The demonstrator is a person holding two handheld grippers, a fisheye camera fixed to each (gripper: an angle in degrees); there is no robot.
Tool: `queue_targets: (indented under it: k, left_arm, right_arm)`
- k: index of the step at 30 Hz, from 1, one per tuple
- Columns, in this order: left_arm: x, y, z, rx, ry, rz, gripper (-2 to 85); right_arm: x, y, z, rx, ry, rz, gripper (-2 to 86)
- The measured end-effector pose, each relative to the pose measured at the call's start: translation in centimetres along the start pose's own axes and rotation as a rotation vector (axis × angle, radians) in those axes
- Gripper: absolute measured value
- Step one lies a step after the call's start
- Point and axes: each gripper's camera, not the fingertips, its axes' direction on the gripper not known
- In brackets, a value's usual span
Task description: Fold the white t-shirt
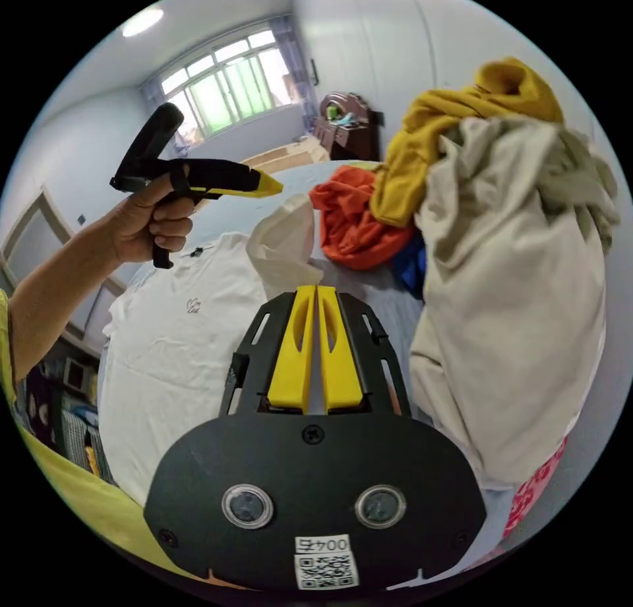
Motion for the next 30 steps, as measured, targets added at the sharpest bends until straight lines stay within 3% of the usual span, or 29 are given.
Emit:
queue_targets:
  k: [7,14,22,30]
  left_arm:
    - [1.5,0.2,0.6,0.088,-0.188,0.024,5.7]
    - [0.0,7.7,3.9,-0.016,-0.308,0.009,2.3]
    - [-1.2,5.9,8.5,-0.055,-0.335,-0.076,1.5]
    - [-2.1,5.4,10.0,-0.043,-0.321,-0.146,0.7]
  right_arm:
    - [2.4,1.6,-1.0,-0.035,-0.031,0.017,-0.2]
    - [3.8,1.9,0.7,-0.149,-0.141,0.088,4.7]
    - [4.3,0.7,2.3,-0.169,-0.228,0.252,7.9]
    - [1.4,0.8,1.0,-0.252,0.048,0.094,3.6]
